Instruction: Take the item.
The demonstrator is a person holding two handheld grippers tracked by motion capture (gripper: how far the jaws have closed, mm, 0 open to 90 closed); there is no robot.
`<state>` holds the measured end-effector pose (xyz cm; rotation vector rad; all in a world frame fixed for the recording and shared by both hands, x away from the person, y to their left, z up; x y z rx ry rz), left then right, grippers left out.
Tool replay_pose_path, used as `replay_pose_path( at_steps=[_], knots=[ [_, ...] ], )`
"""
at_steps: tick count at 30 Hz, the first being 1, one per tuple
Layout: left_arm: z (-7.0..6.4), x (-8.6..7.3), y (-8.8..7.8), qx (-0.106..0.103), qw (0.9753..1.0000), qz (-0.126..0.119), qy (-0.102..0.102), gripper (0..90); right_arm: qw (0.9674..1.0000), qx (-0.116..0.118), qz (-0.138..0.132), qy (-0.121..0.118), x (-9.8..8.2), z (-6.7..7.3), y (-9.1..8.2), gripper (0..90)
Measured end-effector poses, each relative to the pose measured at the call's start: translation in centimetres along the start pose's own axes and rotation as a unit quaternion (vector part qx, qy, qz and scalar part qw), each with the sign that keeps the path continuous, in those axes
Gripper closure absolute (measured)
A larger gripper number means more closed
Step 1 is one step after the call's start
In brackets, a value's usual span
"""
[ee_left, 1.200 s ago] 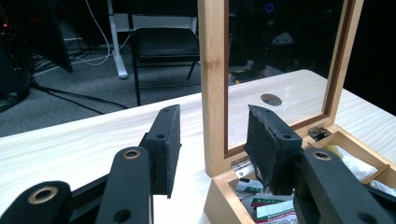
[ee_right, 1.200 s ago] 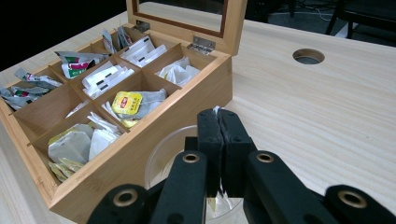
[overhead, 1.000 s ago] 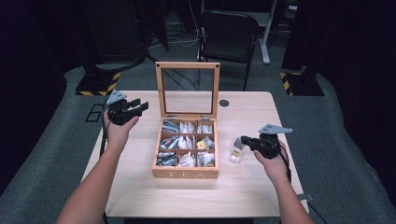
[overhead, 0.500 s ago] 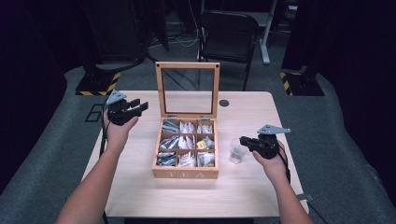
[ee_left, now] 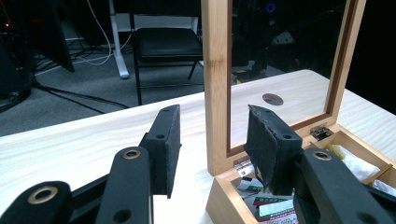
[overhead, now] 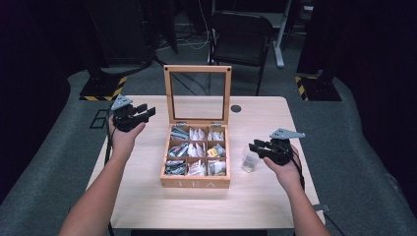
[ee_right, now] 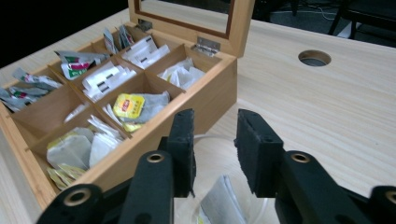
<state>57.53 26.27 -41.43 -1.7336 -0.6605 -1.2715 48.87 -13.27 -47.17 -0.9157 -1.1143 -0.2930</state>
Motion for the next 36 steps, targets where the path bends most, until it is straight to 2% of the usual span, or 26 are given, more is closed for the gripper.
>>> replay_pose_path(
  at_steps=[11,16,20,32,36],
  knots=[
    [0.2,0.0,-0.1,0.001,1.0000,0.000,-0.002,54.9,0.9999,0.000,-0.007,-0.013,2.4,0.8,-0.1,54.5],
    [0.1,0.0,0.0,0.000,1.0000,0.001,-0.001,54.8,0.9998,0.004,-0.004,-0.017,3.4,1.2,0.3,50.3],
    [0.1,0.0,0.0,-0.002,1.0000,0.003,-0.002,54.8,0.9995,0.006,-0.002,-0.030,4.3,1.5,0.8,47.3],
    [0.1,0.1,-0.3,-0.004,1.0000,0.003,-0.003,54.9,0.9991,0.017,0.004,-0.038,6.5,2.0,2.8,46.7],
    [0.1,0.1,-0.4,-0.004,1.0000,0.002,-0.002,54.9,0.9983,0.016,0.005,-0.055,7.4,2.2,3.4,47.2]
  ],
)
Point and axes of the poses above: each handheld gripper's, and its own axes: y roughly forward along the jaws, x roughly out of its top, z roughly to its left, the point moved 9 cm from there along y, roughly forward along the jaws
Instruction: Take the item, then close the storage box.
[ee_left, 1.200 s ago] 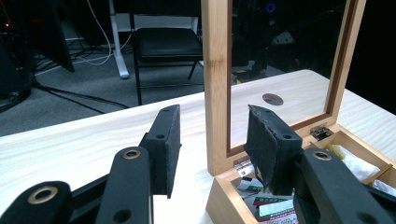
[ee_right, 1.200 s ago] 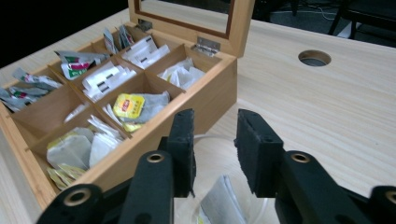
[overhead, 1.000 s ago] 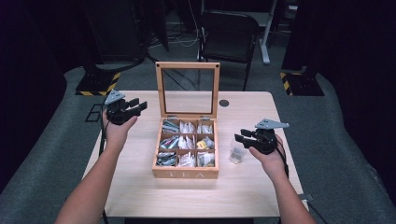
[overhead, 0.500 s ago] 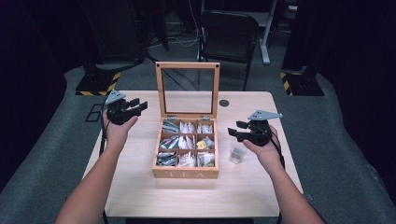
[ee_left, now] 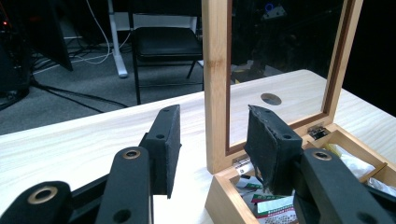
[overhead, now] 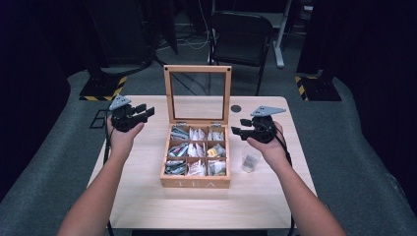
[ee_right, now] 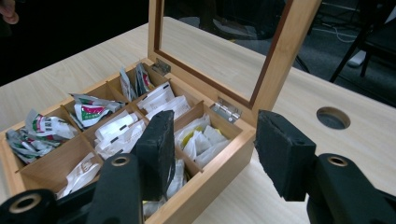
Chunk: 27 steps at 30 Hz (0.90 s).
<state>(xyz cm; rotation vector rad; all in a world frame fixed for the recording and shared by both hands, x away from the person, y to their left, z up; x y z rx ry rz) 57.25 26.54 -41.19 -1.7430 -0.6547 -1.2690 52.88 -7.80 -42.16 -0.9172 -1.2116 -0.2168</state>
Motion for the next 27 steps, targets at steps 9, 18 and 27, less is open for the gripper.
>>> replay_pose_path(
  at_steps=[9,18,27],
  knots=[
    [0.1,0.1,0.0,0.001,1.0000,0.001,0.001,54.9,0.9997,0.004,0.008,-0.022,1.5,0.3,1.5,48.5],
    [-0.1,0.5,-0.1,-0.001,1.0000,0.002,0.005,54.9,0.9998,0.006,0.008,-0.016,2.5,-0.4,2.5,47.7],
    [-0.3,0.3,0.3,-0.003,1.0000,0.005,0.006,54.8,1.0000,-0.001,0.004,-0.006,3.1,-1.8,4.0,46.5]
  ],
)
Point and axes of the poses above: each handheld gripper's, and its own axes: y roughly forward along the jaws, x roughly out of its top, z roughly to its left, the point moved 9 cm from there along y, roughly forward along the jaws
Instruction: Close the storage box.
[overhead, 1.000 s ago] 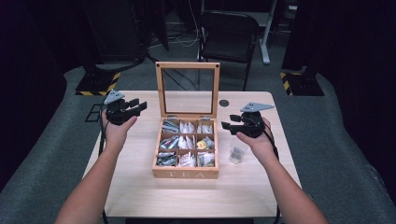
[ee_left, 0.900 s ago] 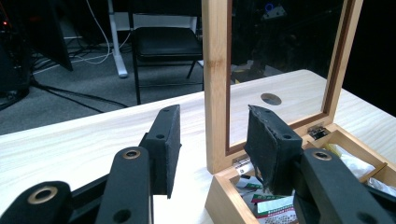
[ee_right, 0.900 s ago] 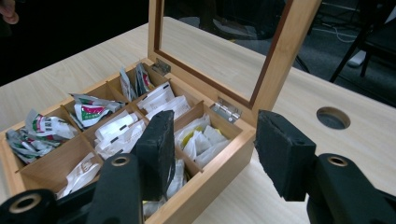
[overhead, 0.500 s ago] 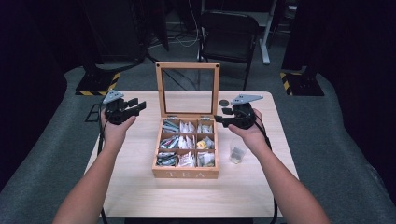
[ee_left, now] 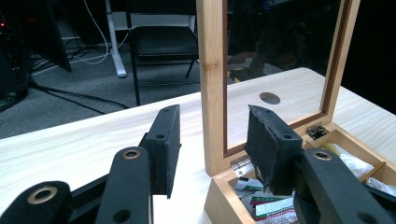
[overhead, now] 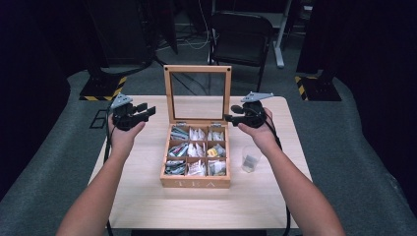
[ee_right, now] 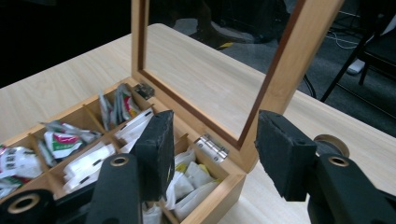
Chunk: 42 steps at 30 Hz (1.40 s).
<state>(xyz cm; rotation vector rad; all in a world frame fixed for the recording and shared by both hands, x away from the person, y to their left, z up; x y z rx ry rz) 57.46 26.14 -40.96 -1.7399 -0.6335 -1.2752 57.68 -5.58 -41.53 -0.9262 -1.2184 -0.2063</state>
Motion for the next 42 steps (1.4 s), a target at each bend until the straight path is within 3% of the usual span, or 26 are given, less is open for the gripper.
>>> replay_pose_path(
  at_steps=[11,24,27,38,42],
  knots=[
    [-0.4,-0.1,0.5,-0.004,1.0000,0.003,0.001,54.8,0.9998,-0.014,0.002,0.015,-0.1,-2.4,2.1,47.0],
    [-0.9,-0.3,1.0,-0.009,0.9999,0.007,0.004,54.8,0.9992,-0.021,0.017,0.030,0.1,-3.7,3.6,46.9],
    [-0.9,-0.3,1.0,-0.009,0.9999,0.008,0.003,54.8,0.9991,-0.019,0.006,0.038,0.3,-3.9,4.0,46.4],
    [-0.6,-0.6,0.9,-0.008,0.9999,0.013,0.006,54.8,0.9979,-0.026,0.028,0.052,-0.7,-4.7,5.7,45.6],
    [-0.6,-0.7,0.9,-0.008,0.9998,0.015,0.007,54.8,0.9982,-0.026,0.028,0.045,-0.7,-4.8,6.1,45.0]
  ],
)
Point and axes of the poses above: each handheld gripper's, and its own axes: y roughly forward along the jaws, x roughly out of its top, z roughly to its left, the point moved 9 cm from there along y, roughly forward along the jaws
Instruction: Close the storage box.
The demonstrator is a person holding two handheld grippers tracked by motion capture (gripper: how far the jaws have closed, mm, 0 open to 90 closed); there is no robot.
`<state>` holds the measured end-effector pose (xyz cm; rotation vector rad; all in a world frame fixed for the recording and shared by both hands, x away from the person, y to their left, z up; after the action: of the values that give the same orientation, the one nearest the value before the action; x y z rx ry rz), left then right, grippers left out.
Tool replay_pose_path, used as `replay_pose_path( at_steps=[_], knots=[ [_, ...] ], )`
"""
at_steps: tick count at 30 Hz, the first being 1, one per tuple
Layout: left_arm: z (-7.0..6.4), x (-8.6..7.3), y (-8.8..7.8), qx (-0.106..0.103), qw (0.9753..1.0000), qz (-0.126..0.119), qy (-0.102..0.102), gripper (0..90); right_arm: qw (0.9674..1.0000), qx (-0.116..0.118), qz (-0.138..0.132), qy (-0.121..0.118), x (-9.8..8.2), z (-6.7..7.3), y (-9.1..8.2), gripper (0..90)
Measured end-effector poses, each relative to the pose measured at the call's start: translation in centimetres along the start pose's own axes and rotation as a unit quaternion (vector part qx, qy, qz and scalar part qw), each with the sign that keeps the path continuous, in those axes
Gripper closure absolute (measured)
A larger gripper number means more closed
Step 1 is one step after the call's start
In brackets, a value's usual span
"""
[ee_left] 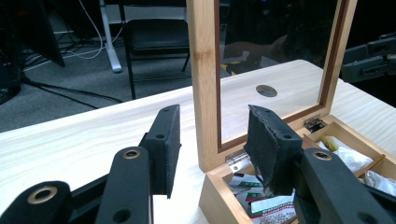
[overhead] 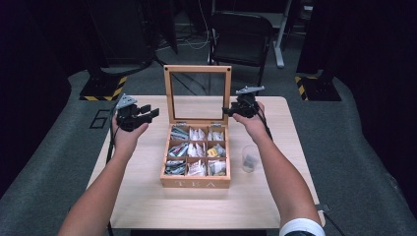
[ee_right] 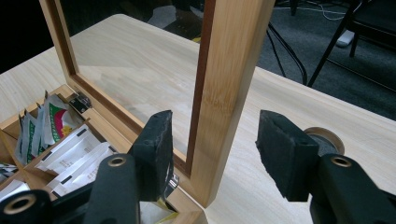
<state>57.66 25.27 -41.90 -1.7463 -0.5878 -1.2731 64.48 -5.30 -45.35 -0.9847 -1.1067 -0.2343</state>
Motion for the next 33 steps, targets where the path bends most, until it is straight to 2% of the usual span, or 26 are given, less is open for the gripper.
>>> replay_pose_path(
  at_steps=[5,16,23,28,33],
  knots=[
    [-0.05,-0.07,0.06,0.000,1.0000,-0.001,0.000,54.8,0.9999,0.004,-0.002,0.011,0.13,0.16,0.44,43.3],
    [-0.12,-0.30,0.16,-0.001,1.0000,0.001,-0.001,54.8,1.0000,0.008,-0.004,-0.005,0.60,0.93,1.03,42.4],
    [-0.03,-0.32,0.06,0.000,1.0000,0.002,-0.001,54.8,1.0000,0.007,-0.003,0.000,0.70,0.93,1.08,43.4],
    [-0.05,-0.30,0.00,-0.003,1.0000,0.001,-0.005,54.1,0.9999,0.014,0.000,-0.006,0.85,0.77,0.79,48.4],
    [-0.21,-0.27,0.06,-0.005,1.0000,0.003,-0.002,54.1,0.9996,0.026,-0.001,0.012,0.85,0.68,0.27,55.7]
  ],
)
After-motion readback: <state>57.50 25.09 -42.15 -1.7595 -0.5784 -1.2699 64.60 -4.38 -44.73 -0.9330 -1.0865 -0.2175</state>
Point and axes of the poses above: each handheld gripper's, and its own axes: y roughly forward along the jaws, x roughly out of its top, z roughly to its left, the point moved 9 cm from there along y, roughly forward along the jaws
